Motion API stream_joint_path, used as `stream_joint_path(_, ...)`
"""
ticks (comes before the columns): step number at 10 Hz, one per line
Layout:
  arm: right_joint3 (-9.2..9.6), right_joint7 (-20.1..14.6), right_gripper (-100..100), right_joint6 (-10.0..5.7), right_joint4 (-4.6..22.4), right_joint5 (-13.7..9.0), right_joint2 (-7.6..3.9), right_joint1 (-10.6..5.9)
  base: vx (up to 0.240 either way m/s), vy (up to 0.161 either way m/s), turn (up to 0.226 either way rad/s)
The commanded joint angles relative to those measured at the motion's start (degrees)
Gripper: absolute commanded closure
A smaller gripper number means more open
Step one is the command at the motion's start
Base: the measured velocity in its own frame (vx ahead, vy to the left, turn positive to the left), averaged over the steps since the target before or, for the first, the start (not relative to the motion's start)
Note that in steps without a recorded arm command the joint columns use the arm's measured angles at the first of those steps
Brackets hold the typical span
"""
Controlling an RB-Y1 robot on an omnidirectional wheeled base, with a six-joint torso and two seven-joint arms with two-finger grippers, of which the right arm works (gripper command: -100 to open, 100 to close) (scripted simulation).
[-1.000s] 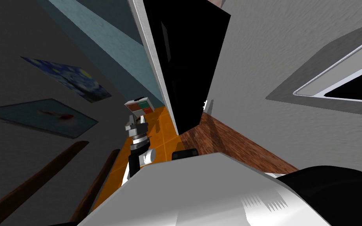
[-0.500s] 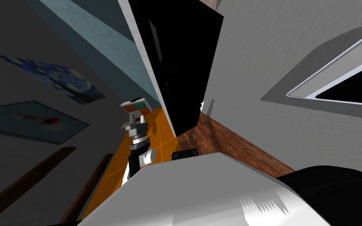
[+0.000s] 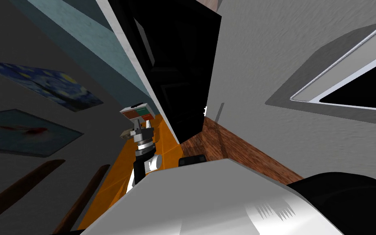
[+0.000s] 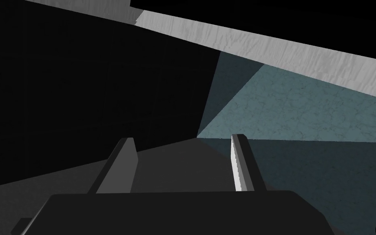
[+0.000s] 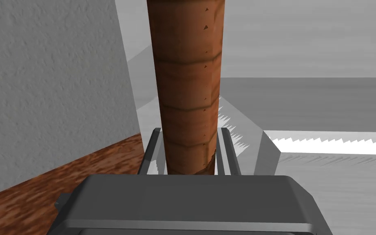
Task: Push the door open
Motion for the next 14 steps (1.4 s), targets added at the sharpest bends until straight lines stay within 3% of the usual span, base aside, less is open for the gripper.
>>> stream_joint_path(1,-0.65,-0.1,100,-0.89,0.1,-0.9,0.16,0.28,0.039,-0.199,-0.040)
stream_joint_path(4,-1.52,-0.1,100,-1.74,0.4,-2.6,1.48,0.67,0.037,-0.193,-0.032)
stream_joint_path(5,-1.13,-0.2,100,-1.37,0.2,-2.2,1.42,0.68,0.014,-0.084,-0.013)
stream_joint_path(6,-1.67,-0.2,100,-1.93,0.3,-3.3,0.64,1.00,0.016,-0.118,-0.052)
stream_joint_path(9,-2.36,-0.3,100,-2.73,0.7,-5.0,0.09,1.30,0.015,-0.180,-0.037)
stream_joint_path(12,-3.15,-0.4,100,-3.64,1.0,-6.8,0.41,1.65,0.008,-0.200,-0.038)
stream_joint_path(14,-3.75,-0.5,100,-4.33,1.3,-8.3,1.30,1.90,-0.002,-0.202,-0.034)
